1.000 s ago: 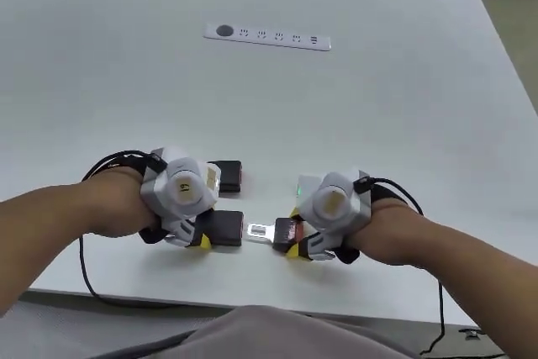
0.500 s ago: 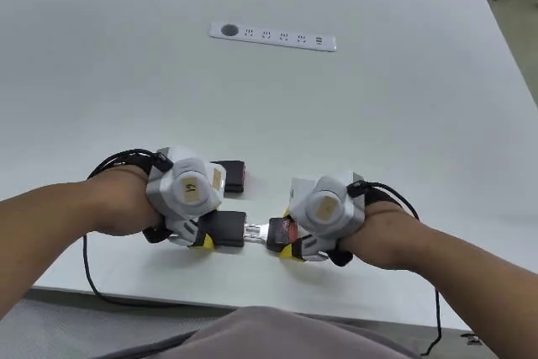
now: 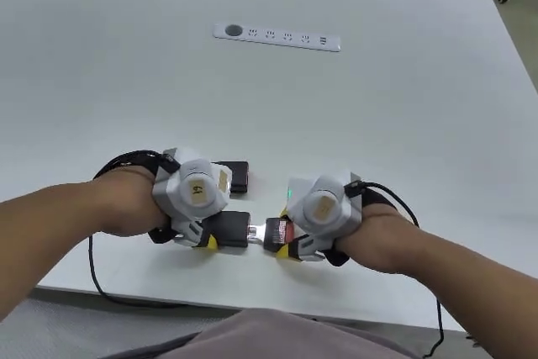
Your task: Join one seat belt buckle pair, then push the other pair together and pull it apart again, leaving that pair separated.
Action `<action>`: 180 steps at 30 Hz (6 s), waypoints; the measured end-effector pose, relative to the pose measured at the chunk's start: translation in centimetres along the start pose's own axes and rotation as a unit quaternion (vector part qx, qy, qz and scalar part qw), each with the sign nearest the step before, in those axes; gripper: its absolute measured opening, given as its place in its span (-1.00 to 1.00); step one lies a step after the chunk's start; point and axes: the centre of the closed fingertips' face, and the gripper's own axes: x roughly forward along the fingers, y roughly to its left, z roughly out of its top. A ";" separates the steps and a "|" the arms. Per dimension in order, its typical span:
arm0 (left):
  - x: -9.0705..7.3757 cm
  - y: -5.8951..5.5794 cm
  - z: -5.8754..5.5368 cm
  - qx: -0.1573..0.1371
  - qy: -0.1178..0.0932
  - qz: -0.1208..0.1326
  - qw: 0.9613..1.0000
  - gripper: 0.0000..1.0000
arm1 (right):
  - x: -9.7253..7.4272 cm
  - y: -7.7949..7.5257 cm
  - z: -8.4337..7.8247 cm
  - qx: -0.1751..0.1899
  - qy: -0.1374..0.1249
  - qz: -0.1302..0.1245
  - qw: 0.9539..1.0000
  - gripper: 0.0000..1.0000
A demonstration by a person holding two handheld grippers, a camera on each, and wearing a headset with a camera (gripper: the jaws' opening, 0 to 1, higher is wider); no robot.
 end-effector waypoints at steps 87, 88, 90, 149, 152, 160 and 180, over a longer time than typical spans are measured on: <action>0.1 0.0 -0.2 -0.037 -0.025 0.012 0.999 -0.31 | 0.4 -0.7 0.9 0.017 -0.007 -0.018 1.000 -0.17; 0.1 0.1 -0.4 -0.038 -0.022 0.013 0.999 -0.30 | 0.3 -0.7 0.8 0.018 -0.007 -0.019 1.000 -0.16; -0.3 0.1 -0.6 -0.034 -0.019 0.017 0.999 -0.28 | 0.2 -1.0 0.8 0.025 -0.008 -0.021 0.999 -0.15; -1.3 9.4 -0.5 -0.031 -0.009 0.028 0.999 -0.23 | -5.5 -8.6 -9.6 0.062 0.031 -0.032 0.997 -0.36; -1.1 9.0 -0.2 -0.025 -0.004 0.020 0.999 -0.27 | -5.3 -8.5 -9.8 0.062 0.032 -0.029 0.997 -0.35; -0.8 8.8 -0.2 -0.009 0.005 0.009 1.000 -0.32 | -5.4 -8.4 -9.6 0.067 0.031 -0.019 0.997 -0.36; -0.3 9.2 -0.8 0.009 0.023 0.005 1.000 -0.34 | -3.8 -8.4 -6.9 0.055 0.037 -0.017 0.998 -0.36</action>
